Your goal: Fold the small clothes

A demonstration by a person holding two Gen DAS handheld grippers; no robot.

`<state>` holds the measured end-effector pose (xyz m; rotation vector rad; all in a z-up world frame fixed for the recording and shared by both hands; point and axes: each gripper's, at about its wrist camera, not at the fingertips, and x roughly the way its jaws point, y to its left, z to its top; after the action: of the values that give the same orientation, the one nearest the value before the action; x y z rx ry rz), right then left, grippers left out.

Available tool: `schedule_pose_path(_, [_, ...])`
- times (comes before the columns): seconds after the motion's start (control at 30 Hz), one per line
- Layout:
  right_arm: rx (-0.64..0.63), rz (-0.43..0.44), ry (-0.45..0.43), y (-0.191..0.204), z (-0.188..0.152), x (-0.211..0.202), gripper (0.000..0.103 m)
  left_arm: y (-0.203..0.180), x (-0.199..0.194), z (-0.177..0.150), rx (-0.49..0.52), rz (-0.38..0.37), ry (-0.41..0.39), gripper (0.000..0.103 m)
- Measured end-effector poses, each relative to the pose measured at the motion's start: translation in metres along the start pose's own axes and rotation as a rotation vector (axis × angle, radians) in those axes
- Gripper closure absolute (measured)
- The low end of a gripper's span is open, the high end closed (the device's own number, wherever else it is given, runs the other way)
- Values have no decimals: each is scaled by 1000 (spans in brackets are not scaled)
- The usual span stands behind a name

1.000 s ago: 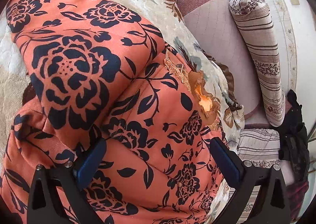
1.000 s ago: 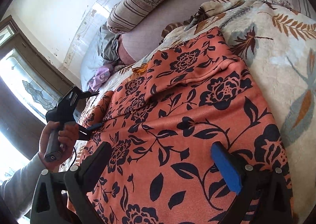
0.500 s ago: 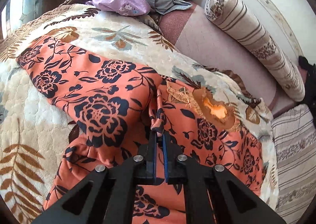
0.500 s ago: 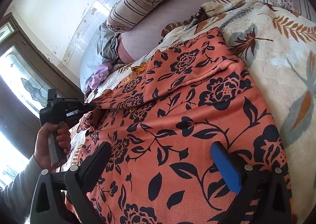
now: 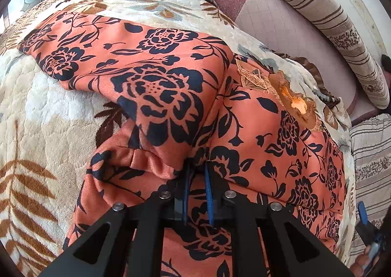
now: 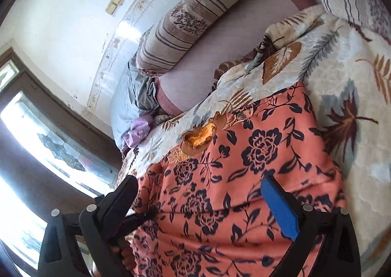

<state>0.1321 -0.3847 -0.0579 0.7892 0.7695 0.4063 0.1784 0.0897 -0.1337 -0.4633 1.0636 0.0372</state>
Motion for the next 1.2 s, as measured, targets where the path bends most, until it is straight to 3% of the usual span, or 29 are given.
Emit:
schedule_pose_path(0.13, [171, -48, 79, -49, 9, 39, 1, 3, -30, -7, 25, 11, -6, 80])
schedule_pose_path(0.2, [274, 27, 65, -64, 10, 36, 1, -7, -52, -7, 64, -3, -67, 58])
schedule_pose_path(0.27, [266, 53, 41, -64, 18, 30, 1, -25, -67, -5, 130, -26, -141, 44])
schedule_pose_path(0.33, [262, 53, 24, -65, 31, 28, 1, -49, -70, 2, 201, -71, -177, 38])
schedule_pose_path(0.4, [300, 67, 50, -75, 43, 36, 1, -76, -58, 7, 272, -122, -172, 35])
schedule_pose_path(0.47, [315, 37, 66, -88, 60, 44, 1, -92, -37, 12, 307, -116, -162, 35])
schedule_pose_path(0.5, [300, -12, 66, -95, 69, 45, 1, -97, -22, 14, 323, -102, -141, 35])
schedule_pose_path(0.6, [311, -227, -19, -119, 91, 23, 1, -85, 30, 18, 275, 33, -14, 36])
schedule_pose_path(0.63, [322, -197, -26, -122, 96, 17, 0, -78, 37, 17, 260, 24, -6, 36])
schedule_pose_path(0.7, [285, -109, 0, -117, 103, 14, 1, -78, 31, 12, 303, 10, -71, 35])
schedule_pose_path(0.77, [173, -170, 47, -105, 110, 23, 1, -81, 34, 9, 341, 32, -68, 35])
schedule_pose_path(0.83, [120, -253, 101, -105, 113, 40, 12, -83, 34, 6, 357, 34, -80, 32])
schedule_pose_path(0.87, [128, -271, 144, -109, 113, 51, 39, -83, 34, 5, 359, 32, -86, 32])
schedule_pose_path(0.9, [128, -305, 184, -114, 112, 60, 52, -83, 33, 4, 360, 29, -91, 31])
schedule_pose_path(1.0, [50, -371, 202, -107, 112, 72, 52, -82, 33, 3, 367, 24, -105, 31])
schedule_pose_path(1.1, [-47, -488, 186, -87, 115, 71, 88, -83, 35, 1, 379, 21, -113, 28])
schedule_pose_path(1.2, [-185, -755, 159, -82, 110, 73, 86, -86, 38, 1, 389, 24, -114, 24])
